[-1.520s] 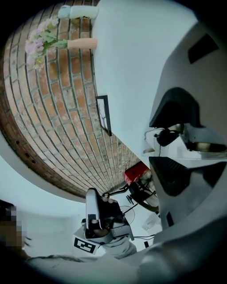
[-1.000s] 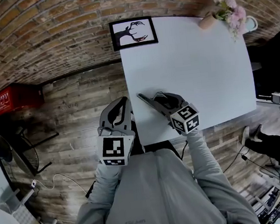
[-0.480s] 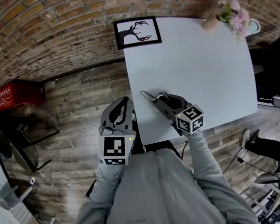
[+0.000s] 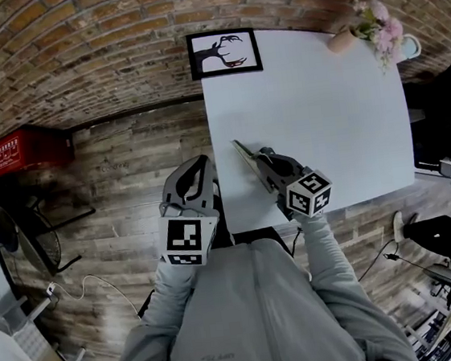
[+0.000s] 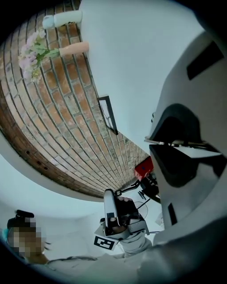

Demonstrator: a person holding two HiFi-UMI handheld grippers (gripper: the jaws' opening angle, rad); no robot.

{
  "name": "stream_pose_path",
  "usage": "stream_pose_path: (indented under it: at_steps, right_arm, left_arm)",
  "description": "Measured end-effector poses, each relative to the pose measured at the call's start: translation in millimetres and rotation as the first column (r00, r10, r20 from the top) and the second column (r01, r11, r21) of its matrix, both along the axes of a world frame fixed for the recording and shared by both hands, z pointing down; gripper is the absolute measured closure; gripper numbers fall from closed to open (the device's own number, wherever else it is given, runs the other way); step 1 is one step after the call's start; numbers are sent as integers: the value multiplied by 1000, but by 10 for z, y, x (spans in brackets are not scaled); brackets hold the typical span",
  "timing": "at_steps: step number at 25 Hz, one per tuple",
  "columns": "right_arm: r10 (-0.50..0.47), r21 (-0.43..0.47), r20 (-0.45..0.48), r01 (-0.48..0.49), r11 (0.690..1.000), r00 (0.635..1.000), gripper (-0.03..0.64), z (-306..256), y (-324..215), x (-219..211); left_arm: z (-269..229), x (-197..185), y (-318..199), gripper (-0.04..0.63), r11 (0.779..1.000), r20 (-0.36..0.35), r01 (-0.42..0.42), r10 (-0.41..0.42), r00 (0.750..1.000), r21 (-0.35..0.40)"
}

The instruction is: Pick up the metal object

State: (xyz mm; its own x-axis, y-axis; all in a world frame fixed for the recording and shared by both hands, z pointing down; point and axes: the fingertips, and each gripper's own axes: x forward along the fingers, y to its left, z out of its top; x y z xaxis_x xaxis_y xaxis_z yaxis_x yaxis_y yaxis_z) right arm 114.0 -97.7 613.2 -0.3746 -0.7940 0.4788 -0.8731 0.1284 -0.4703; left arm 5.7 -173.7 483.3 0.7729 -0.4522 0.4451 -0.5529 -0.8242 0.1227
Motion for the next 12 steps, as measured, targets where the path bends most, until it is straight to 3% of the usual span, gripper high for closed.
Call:
stream_pose_path:
  at_steps: [12]
  right_arm:
    - [-13,22,-38,13,1000,999,588,-101,-18,58]
  left_arm:
    - [-78,47,-61,566,1000,-8,12,-11,1000,21]
